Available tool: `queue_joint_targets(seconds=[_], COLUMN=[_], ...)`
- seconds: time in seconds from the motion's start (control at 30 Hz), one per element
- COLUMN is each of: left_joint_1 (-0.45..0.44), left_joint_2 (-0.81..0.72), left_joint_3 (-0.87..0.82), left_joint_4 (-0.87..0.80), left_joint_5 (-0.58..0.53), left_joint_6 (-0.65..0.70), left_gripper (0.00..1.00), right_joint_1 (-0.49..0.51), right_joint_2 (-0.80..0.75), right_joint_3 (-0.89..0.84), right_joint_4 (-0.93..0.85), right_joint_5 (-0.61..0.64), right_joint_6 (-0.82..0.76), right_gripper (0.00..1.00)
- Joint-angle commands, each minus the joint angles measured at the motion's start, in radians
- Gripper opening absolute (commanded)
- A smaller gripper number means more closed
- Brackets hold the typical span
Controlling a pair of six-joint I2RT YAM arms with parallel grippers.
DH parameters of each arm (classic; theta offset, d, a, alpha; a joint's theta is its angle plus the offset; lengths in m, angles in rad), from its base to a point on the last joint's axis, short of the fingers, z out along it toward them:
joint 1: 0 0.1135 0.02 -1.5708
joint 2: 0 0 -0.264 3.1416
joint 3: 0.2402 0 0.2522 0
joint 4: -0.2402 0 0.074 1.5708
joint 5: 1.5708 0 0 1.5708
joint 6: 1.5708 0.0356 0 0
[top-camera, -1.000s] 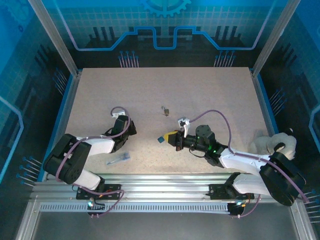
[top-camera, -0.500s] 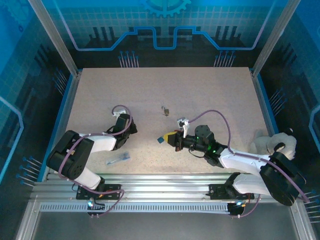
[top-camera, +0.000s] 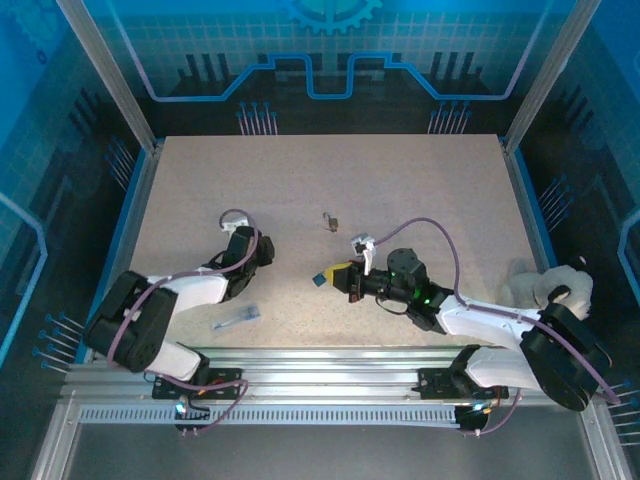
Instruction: Lock with the key
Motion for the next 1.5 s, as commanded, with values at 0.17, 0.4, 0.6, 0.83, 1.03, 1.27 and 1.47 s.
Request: queue_joint_targets(seconds=[0.17, 0.4, 0.6, 0.83, 1.03, 1.27, 1.47], left_joint_1=[0.006, 0.004, 0.004, 0.004, 0.004, 0.004, 0.004], left_joint_2=[-0.356, -0.618, -0.717, -0.824, -0.894, -0.892, -0.891], left_joint_3=[-0.084, -0.198, -0.247, -0.288, -0.309, -0.308, -0.312], left_joint_4=[-0.125, -0.19, -0.2, -0.261, -0.275, -0.28, -0.275], left_joint_5=[0.033, -0.011, -0.081, -0.19, -0.219, -0.217, -0.217], left_joint_6=[-0.005, -0.02, -0.069, -0.152, -0.172, -0.18, -0.182], left_gripper=[0.82, 0.99, 0.99, 0.99, 0.99, 0.99, 0.99], right_joint_1=[0.045, 0.08, 0.085, 0.086, 0.083, 0.079, 0.065], right_joint_2=[0.1, 0.25, 0.398, 0.593, 0.75, 0.893, 0.97], right_joint_3=[0.159, 0.359, 0.585, 0.868, 1.071, 1.266, 1.366], right_joint_4=[-0.176, -0.415, -0.632, -0.886, -1.012, -1.152, -1.201], right_joint_5=[0.045, 0.076, 0.091, 0.091, 0.046, 0.035, 0.015], right_joint_6=[-0.093, -0.14, -0.176, -0.251, -0.291, -0.335, -0.351], right_gripper=[0.0, 0.0, 0.0, 0.0, 0.0, 0.0, 0.0])
